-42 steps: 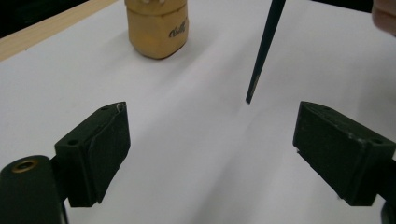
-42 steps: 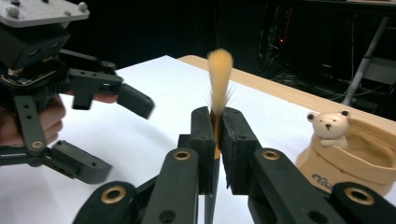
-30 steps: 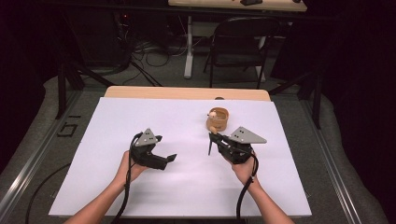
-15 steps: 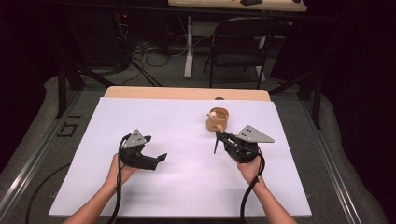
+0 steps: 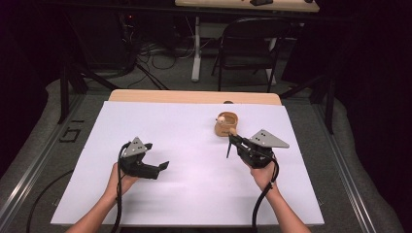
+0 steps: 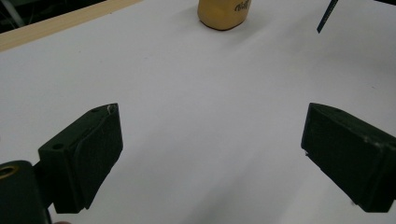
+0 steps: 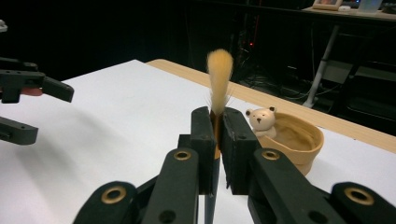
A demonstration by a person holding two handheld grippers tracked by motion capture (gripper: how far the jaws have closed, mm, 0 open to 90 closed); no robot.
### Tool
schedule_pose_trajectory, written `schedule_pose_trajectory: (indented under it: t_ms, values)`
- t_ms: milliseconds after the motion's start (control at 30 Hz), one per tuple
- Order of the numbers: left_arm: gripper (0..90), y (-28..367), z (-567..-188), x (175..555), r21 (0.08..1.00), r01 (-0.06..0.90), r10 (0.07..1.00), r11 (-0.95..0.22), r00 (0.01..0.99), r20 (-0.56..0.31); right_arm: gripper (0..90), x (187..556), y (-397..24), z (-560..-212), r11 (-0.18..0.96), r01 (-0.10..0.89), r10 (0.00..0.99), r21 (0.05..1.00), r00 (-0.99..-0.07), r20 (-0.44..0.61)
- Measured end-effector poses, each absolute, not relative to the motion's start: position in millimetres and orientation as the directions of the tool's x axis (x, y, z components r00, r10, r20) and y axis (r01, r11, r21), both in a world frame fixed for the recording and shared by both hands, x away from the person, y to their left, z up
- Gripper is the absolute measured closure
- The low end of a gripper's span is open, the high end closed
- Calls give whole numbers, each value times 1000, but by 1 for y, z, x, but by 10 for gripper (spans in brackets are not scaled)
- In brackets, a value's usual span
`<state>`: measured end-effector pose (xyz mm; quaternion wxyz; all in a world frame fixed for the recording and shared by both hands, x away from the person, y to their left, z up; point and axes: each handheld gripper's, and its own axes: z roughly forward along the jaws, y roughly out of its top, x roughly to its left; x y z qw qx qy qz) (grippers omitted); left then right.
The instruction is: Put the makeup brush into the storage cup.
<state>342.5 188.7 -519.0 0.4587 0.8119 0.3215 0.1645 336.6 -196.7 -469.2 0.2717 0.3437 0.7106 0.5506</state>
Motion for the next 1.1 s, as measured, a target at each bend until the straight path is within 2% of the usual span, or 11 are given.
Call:
schedule_pose_trajectory:
  t_ms: [1100]
  values:
    - [46, 222, -525, 323, 859, 369, 718, -356, 696, -2, 845, 349, -219, -460, 177, 187, 824, 966, -564, -42]
